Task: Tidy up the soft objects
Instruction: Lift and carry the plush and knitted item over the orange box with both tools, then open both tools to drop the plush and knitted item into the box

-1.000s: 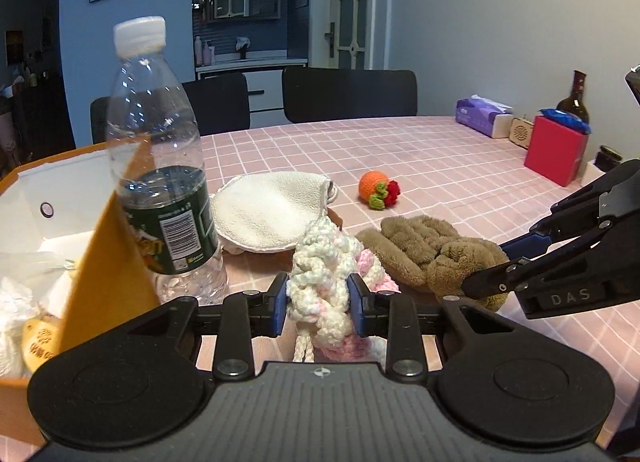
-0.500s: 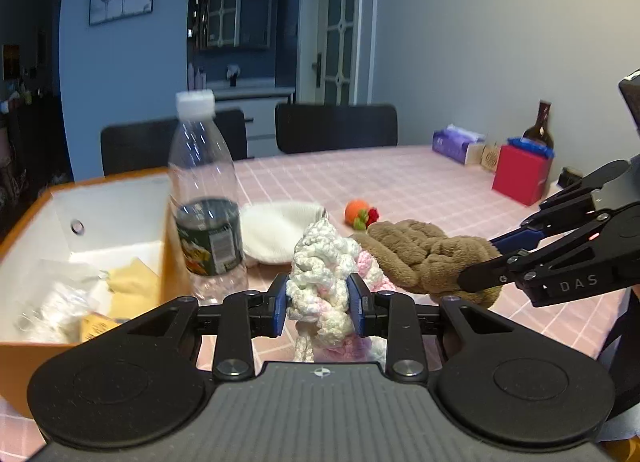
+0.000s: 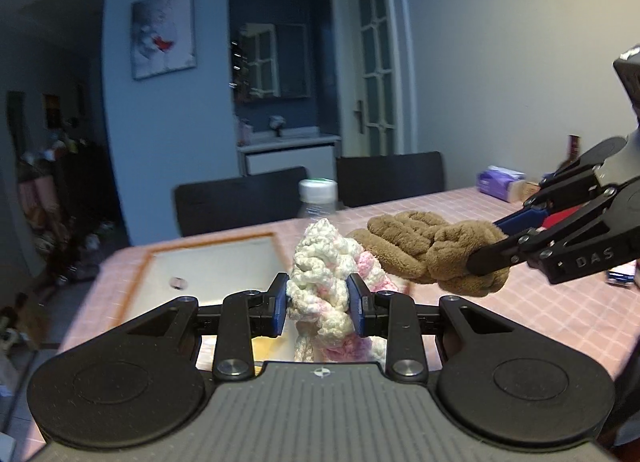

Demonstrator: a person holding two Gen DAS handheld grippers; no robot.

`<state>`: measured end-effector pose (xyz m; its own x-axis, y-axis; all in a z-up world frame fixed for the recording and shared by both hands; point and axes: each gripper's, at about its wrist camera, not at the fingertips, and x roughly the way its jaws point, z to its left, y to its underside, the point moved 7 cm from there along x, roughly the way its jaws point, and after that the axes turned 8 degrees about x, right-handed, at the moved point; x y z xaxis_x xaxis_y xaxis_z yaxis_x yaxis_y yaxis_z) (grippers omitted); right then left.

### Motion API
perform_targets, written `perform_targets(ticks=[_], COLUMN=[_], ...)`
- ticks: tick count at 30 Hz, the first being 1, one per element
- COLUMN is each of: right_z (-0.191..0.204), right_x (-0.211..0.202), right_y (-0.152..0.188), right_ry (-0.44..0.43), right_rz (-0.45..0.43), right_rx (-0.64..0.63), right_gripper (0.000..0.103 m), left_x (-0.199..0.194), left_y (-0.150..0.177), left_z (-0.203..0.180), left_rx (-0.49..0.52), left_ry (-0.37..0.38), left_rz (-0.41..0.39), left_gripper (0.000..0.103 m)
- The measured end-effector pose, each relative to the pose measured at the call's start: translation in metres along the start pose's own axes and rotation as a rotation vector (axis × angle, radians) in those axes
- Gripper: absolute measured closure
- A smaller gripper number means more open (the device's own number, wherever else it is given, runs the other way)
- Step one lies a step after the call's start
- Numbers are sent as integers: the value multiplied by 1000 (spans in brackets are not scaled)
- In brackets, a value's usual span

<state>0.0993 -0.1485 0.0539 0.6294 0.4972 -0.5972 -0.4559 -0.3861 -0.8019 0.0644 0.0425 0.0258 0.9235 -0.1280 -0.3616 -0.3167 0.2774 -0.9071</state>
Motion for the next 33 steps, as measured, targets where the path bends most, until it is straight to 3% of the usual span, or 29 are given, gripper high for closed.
perform_targets(ticks=[7,12,17,24,33], right_z=[40,66,79,84,82], right_x=[15,41,87,169,240], right_y=[-41,-67,-88,-110,-102], right_ry=[-63,-94,-79,19,144], right_rz=[-54,-64,-20,81,127], right_rx=[-64,-111,-133,-148,-202], right_gripper=[75,75,75,75,75], left_x=[0,24,58,108,147], left_y=[2,0,3,18,45], left_z=[49,76,97,117,117], left_rx=[16,48,99,200,313], left_ry=[-136,-184,-177,-157,-84], left_rz=[23,68,120,200,196], left_gripper=[68,68,69,69,71])
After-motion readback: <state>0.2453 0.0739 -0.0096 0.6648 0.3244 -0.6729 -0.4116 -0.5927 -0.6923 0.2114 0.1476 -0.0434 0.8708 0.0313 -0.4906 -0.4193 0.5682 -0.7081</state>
